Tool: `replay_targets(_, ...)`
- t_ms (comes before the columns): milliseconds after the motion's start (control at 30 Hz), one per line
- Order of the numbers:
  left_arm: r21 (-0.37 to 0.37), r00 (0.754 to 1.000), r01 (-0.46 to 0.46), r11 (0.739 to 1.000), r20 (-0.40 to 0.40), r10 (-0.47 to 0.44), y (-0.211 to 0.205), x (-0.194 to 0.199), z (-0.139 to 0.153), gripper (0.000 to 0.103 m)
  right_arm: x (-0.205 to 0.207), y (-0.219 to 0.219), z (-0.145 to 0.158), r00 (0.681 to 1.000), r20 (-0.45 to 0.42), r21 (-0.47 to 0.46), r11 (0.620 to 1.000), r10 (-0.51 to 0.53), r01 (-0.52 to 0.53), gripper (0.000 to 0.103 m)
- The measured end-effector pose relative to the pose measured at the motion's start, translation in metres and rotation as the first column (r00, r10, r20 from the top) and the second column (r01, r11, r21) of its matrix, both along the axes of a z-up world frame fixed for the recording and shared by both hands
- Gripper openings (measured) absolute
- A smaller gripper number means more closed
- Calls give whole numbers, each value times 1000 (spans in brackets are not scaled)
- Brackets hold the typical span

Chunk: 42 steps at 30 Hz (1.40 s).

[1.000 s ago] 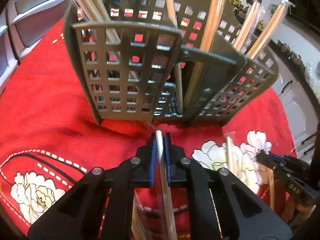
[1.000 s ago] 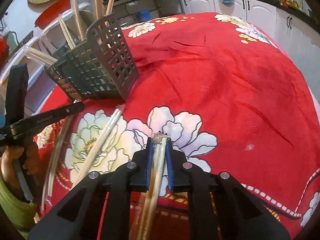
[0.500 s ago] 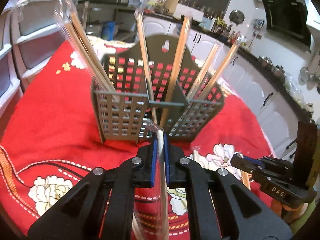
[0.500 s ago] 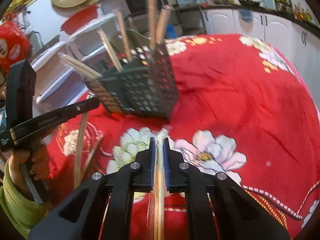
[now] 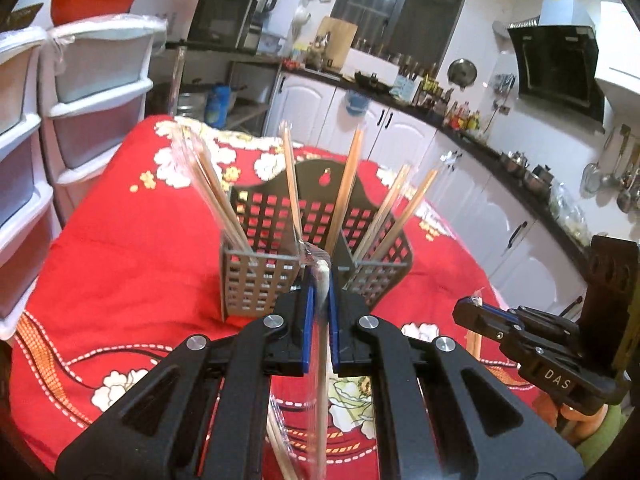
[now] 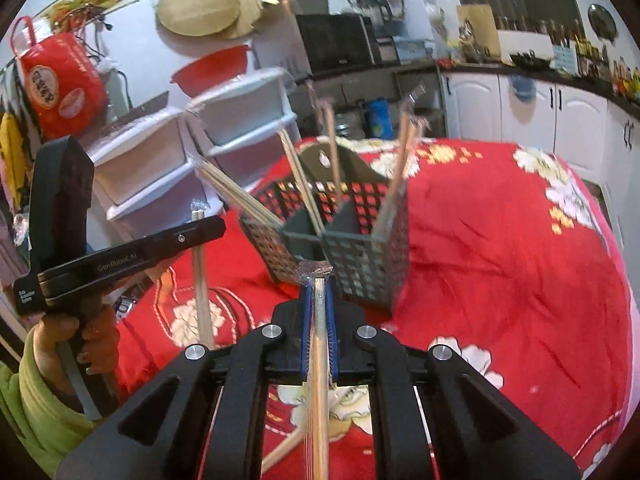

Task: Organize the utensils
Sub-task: 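Lift both held chopstick pairs and carry them over the grey basket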

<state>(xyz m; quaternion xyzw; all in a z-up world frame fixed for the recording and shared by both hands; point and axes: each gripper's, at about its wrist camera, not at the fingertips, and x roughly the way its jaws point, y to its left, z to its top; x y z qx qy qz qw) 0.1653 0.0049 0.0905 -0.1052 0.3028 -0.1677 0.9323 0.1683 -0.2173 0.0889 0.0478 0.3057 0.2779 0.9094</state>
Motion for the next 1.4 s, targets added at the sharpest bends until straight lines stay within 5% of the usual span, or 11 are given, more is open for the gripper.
replay_targets(767, -36, 985, -34, 999, 168, 40, 14, -14, 63, 2, -2, 26, 71, 977, 210, 67, 997, 33, -48, 6)
replay_targets(1400, -48, 959, -77, 996, 268, 87, 15, 13, 116, 2, 38, 11, 116, 929, 355, 113, 991, -101, 65, 6)
